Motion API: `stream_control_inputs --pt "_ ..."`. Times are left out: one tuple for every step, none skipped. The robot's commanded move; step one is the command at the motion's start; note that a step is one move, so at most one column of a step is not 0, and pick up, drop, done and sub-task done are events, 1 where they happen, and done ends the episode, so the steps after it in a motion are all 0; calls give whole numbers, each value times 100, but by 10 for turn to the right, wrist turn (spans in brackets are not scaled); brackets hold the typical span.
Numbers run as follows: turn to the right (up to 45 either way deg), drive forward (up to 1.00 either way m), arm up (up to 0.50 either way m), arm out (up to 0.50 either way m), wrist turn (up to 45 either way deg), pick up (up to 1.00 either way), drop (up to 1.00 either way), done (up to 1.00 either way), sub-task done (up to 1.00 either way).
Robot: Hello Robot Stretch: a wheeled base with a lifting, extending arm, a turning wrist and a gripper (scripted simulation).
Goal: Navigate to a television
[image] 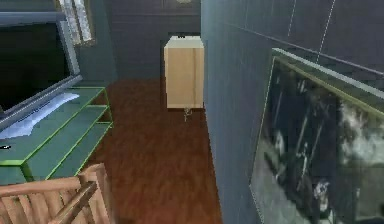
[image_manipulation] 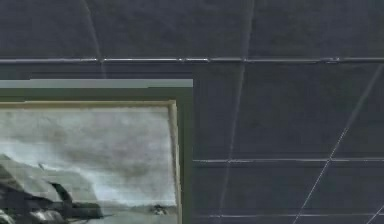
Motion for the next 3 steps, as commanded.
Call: stream_control_inputs --pt "0 75 0 0 0 0 0 0 0" --pt "-180 0 0 0 0 0 0 0 0" --pt "-30 0 0 0 0 0 0 0 0"
